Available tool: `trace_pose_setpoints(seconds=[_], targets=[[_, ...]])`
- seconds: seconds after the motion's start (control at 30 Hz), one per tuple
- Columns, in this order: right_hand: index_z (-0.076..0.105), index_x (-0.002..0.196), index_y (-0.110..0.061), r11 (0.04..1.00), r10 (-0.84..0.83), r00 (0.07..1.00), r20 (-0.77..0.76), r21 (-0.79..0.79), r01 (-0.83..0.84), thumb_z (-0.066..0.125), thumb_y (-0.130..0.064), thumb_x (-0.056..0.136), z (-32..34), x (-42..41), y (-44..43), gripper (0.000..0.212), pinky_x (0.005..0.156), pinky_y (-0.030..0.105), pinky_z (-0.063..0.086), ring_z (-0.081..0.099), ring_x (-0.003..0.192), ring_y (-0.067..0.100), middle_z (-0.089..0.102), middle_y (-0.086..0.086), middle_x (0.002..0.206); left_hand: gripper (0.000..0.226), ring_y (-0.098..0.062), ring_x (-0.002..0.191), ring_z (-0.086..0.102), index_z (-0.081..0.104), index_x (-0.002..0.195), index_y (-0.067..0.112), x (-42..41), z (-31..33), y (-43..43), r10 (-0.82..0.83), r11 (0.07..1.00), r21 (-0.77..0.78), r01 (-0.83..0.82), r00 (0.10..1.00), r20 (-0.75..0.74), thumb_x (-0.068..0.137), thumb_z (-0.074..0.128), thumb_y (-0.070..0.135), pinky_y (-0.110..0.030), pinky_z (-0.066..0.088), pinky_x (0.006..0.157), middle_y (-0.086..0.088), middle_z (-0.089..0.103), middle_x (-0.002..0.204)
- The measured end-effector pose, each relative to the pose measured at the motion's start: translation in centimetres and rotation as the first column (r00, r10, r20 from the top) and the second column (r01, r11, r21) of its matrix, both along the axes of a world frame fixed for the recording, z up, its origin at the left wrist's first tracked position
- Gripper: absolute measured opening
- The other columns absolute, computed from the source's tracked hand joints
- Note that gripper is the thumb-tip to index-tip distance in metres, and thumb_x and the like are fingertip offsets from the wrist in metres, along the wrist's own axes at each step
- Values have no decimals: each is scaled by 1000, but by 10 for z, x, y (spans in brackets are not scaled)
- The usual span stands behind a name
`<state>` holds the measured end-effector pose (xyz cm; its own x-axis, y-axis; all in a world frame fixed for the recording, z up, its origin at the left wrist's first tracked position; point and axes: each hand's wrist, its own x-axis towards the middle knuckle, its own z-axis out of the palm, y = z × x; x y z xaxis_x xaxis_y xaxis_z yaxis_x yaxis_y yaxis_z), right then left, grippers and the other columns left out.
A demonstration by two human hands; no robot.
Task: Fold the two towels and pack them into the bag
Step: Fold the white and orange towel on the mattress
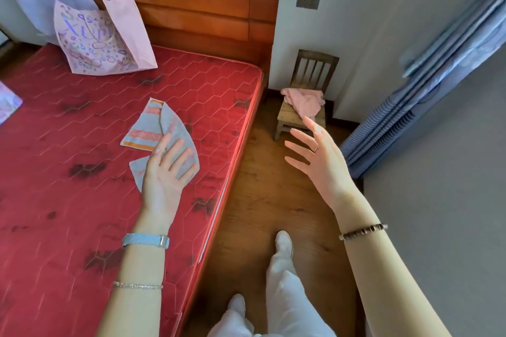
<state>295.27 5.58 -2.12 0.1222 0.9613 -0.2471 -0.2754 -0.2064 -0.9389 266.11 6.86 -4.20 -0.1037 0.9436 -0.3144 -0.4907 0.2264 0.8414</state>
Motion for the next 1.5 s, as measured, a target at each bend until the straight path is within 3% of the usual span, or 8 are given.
trace_pose_setpoints(seconds=[0.23,0.37,0.53,0.67,0.73,0.93,1.1,1.5], targets=[[51,138,-36,995,101,995,-12,-19,-102,49,-44,100,2,45,87,39,105,55,45,64,119,22,61,1,135,43,-25,130,57,55,140,29,43,1,53,115,993,30,-114,993,-7,100,50,43,-59,39,111,-2,59,141],[56,130,-42,980,197,980,14,-17,-197,49,-46,100,5,55,123,31,105,55,45,63,119,22,64,-2,132,77,-22,130,57,52,143,28,58,4,61,143,988,52,-143,990,-5,73,71,57,-53,41,111,-2,59,142],[58,128,-43,953,301,953,24,-28,-300,45,-45,101,1,48,163,30,104,54,47,64,119,22,65,-1,131,39,-20,128,59,56,136,31,59,-10,66,247,969,14,-247,969,-15,101,43,43,-45,49,105,0,62,139],[52,136,-39,904,425,905,29,-67,-422,43,-50,100,-11,22,191,39,105,54,46,61,121,22,60,0,136,54,-20,129,58,62,130,32,44,-16,62,354,935,4,-354,935,-10,82,67,57,-46,47,107,-1,62,139],[54,134,-38,887,457,889,18,-84,-454,43,-49,100,-16,2,205,38,105,53,47,63,119,21,62,-1,134,49,-20,129,58,59,133,30,34,-23,62,396,918,6,-396,918,-19,90,59,53,-52,38,114,-1,62,139],[56,133,-36,802,586,810,-31,-123,-585,46,-47,101,-24,-65,253,36,102,50,50,67,113,20,64,0,130,106,-20,137,49,47,142,26,2,-34,78,500,865,-22,-501,866,-35,49,86,60,-50,36,113,6,68,128],[53,137,-35,717,692,721,21,-133,-684,42,-49,101,-29,-111,306,39,104,52,47,65,117,22,62,1,133,42,-19,131,56,50,141,28,-32,-59,107,640,767,-36,-641,768,-20,102,43,41,-51,38,113,2,61,138],[53,135,-35,580,813,577,80,-202,-789,51,-54,92,-42,-226,397,48,103,51,49,66,116,20,62,0,133,41,-20,127,59,53,140,31,-102,-112,160,709,683,-152,-715,698,-99,101,45,42,-47,45,106,2,61,137]])
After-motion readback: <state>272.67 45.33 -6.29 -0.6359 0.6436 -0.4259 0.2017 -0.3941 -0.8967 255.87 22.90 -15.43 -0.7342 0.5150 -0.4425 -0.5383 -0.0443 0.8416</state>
